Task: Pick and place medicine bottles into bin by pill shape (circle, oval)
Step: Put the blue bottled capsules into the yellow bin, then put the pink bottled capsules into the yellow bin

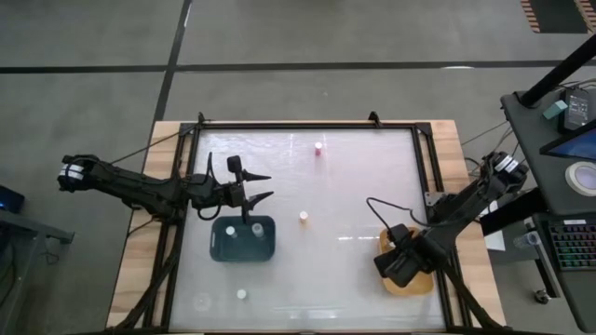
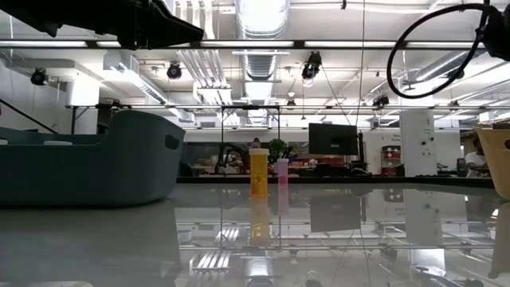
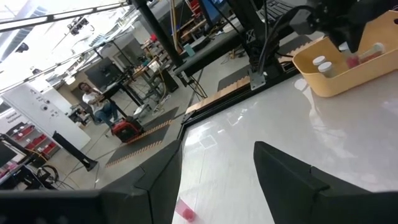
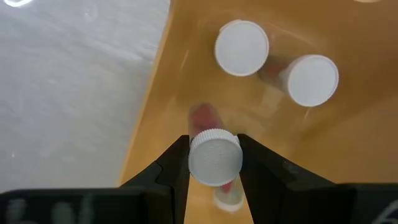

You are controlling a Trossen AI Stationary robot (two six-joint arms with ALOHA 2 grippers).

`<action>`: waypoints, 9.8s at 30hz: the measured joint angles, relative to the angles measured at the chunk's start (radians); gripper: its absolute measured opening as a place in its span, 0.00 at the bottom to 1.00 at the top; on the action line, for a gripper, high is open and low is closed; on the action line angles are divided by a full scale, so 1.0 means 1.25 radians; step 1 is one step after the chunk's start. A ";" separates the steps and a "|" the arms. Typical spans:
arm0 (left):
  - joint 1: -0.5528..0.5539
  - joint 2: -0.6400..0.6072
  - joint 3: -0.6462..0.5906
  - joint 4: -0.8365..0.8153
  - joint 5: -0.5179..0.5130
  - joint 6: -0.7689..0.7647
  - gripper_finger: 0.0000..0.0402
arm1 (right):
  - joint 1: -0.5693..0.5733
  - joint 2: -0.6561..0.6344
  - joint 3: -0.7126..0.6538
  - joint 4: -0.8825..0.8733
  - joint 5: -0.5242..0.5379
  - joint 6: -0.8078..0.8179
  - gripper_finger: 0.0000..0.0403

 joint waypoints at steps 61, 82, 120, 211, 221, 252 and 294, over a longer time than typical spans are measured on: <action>0.000 0.000 0.000 0.002 0.000 0.001 0.46 | 0.000 0.007 -0.044 0.027 0.021 0.027 0.32; 0.000 0.000 0.000 0.004 0.000 0.001 0.46 | -0.002 -0.085 0.014 0.009 0.022 0.041 0.51; 0.000 0.013 0.004 0.029 0.001 -0.261 0.46 | -0.142 -0.183 -0.051 0.392 0.647 -0.975 0.48; 0.386 0.902 0.680 -0.170 -0.014 -0.462 0.68 | -0.388 -0.459 -0.346 0.807 0.454 -1.434 0.48; 0.387 0.902 0.680 -0.172 -0.015 -0.462 0.61 | -0.388 -0.459 -0.346 0.807 0.454 -1.434 0.48; 0.387 0.902 0.681 -0.173 -0.019 -0.461 0.58 | -0.388 -0.459 -0.346 0.807 0.454 -1.449 0.48; 0.345 0.894 0.684 -0.196 -0.087 -0.372 0.38 | -0.388 -0.458 -0.346 0.788 0.455 -1.449 0.48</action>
